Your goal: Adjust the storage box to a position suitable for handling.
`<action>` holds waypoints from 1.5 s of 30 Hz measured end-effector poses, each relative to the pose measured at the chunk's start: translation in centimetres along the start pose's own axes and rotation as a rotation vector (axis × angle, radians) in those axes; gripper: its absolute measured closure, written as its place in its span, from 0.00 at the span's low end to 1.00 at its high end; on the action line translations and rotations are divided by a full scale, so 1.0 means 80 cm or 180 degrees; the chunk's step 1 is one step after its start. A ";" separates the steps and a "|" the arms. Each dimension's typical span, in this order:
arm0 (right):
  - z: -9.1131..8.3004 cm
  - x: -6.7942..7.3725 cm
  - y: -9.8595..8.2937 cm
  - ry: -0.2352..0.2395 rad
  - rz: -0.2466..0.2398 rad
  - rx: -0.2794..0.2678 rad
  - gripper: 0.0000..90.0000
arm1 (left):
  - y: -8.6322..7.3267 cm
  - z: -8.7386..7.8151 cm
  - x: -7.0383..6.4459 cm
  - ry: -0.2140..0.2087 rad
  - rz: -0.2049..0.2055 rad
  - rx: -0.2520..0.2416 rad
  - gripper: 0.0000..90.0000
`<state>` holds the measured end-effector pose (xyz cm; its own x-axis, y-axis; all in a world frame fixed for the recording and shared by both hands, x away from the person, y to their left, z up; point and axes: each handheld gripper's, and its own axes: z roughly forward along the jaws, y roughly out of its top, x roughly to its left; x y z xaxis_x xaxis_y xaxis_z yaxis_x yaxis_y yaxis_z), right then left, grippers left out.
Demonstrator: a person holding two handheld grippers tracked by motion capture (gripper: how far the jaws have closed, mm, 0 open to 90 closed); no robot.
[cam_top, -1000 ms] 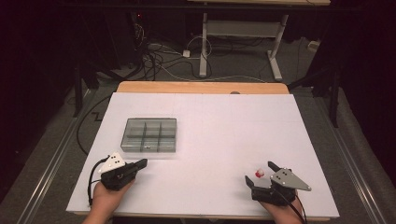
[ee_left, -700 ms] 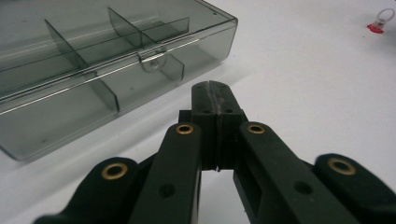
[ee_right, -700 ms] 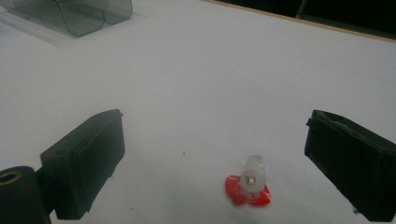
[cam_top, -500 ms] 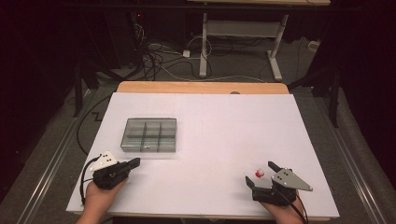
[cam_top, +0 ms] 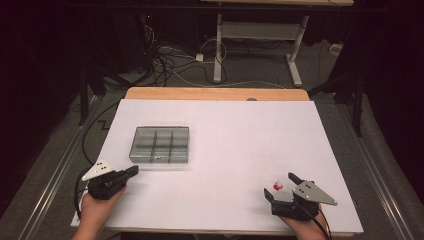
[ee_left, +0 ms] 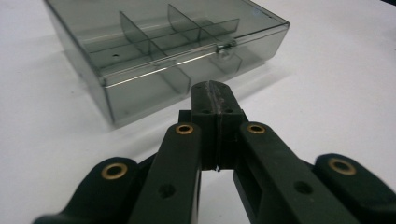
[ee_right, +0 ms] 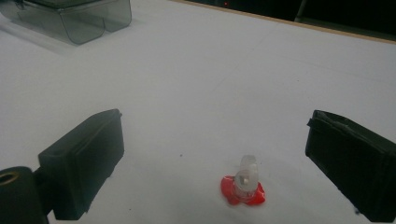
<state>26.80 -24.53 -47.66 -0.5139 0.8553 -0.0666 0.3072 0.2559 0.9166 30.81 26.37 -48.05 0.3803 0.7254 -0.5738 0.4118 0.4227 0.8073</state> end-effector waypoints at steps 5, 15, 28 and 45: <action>-0.001 -0.001 0.000 -0.0003 -0.0006 -0.0005 0.05 | 0.007 -0.006 0.009 0.0057 -0.0001 -0.0051 0.98; -0.003 -0.002 -0.001 -0.0002 -0.0001 -0.0025 0.05 | 0.018 -0.015 0.032 0.0221 -0.0041 -0.0160 0.98; -0.004 -0.001 -0.001 0.0012 -0.0008 -0.0033 0.05 | 0.020 -0.016 0.041 0.0288 -0.0074 -0.0199 0.98; -0.013 0.002 0.000 0.0044 -0.0014 -0.0104 0.04 | 0.039 0.022 -0.003 0.0133 -0.0002 -0.0373 0.98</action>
<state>25.89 -24.82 -47.28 -0.5263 0.8478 -0.0654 0.2786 0.2447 0.9287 33.46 26.57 -45.60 0.3442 0.7461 -0.5700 0.3114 0.4820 0.8190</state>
